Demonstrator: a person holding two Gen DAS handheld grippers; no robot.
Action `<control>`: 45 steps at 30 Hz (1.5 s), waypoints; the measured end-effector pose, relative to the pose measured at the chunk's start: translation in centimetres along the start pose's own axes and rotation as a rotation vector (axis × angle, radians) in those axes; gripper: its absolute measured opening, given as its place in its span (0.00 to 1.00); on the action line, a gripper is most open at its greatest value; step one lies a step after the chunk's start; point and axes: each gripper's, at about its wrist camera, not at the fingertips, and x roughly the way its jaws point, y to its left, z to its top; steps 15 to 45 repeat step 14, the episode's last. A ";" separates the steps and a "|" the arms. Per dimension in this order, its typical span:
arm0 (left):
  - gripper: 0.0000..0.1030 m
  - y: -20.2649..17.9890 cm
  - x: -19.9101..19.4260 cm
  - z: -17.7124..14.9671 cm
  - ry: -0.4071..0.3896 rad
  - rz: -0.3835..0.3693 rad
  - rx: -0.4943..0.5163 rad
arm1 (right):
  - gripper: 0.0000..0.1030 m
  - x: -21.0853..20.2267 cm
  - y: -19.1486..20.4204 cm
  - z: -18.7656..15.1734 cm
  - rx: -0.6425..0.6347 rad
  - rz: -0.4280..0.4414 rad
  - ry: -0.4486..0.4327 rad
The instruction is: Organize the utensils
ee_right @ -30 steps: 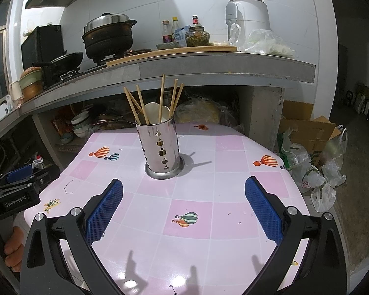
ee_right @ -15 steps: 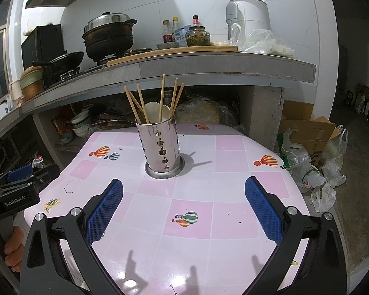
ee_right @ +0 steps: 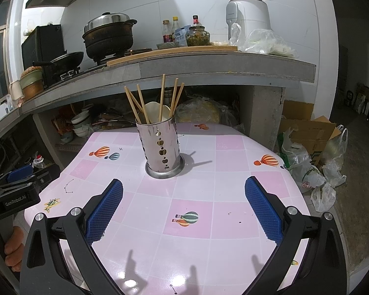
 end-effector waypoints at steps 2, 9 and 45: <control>0.92 0.0 0.0 0.0 0.001 -0.001 -0.001 | 0.94 0.0 0.0 0.1 -0.001 0.000 0.000; 0.92 -0.1 0.0 0.0 0.001 -0.001 -0.001 | 0.94 0.0 0.1 0.1 -0.003 0.002 0.002; 0.92 -0.2 0.0 0.0 -0.003 0.001 -0.006 | 0.94 0.0 0.1 0.1 -0.002 0.000 0.000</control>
